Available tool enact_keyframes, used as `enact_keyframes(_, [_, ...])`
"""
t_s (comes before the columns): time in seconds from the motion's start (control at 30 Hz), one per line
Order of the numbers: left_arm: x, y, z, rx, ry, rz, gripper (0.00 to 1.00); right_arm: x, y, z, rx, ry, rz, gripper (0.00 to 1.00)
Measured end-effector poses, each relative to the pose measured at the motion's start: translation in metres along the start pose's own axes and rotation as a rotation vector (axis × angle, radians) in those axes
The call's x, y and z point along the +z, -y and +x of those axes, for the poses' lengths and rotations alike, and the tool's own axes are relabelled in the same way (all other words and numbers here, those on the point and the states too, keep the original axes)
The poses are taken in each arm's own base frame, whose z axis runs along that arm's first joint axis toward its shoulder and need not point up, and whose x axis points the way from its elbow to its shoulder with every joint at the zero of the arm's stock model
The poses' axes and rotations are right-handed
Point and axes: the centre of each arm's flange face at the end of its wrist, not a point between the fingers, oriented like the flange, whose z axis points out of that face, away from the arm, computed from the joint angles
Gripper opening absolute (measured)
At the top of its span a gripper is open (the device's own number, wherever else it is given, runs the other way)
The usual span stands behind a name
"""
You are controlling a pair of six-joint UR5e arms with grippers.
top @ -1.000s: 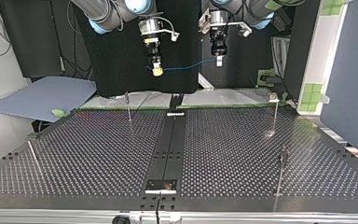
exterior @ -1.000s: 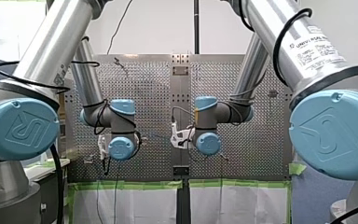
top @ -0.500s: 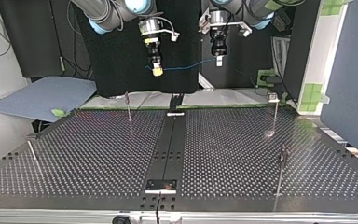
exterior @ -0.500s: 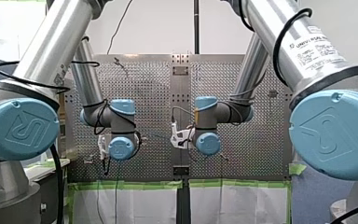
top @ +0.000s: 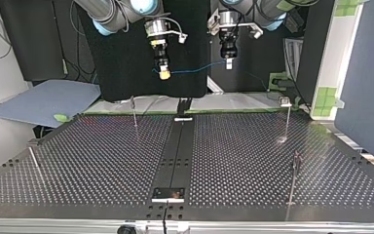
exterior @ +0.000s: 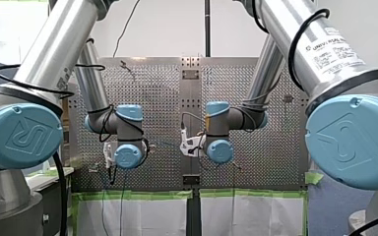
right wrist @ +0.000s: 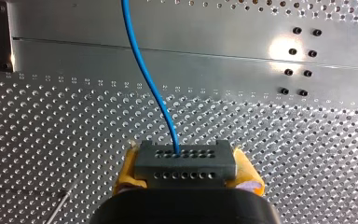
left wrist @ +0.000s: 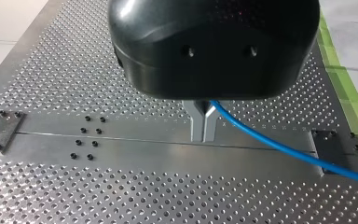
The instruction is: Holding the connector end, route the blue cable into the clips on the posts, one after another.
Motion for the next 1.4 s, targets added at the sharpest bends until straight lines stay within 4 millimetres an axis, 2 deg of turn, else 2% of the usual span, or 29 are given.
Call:
enact_keyframes(1.07, [0.000, -0.001, 0.001, 0.004, -0.002, 0.000, 0.00, 0.000, 0.000, 0.000, 0.000, 0.000, 0.000, 0.00])
enact_keyframes(1.4, [-0.005, -0.008, 0.027, 0.047, -0.063, -0.008, 0.00, 0.000, 0.000, 0.001, 0.000, -0.002, 0.000, 0.00])
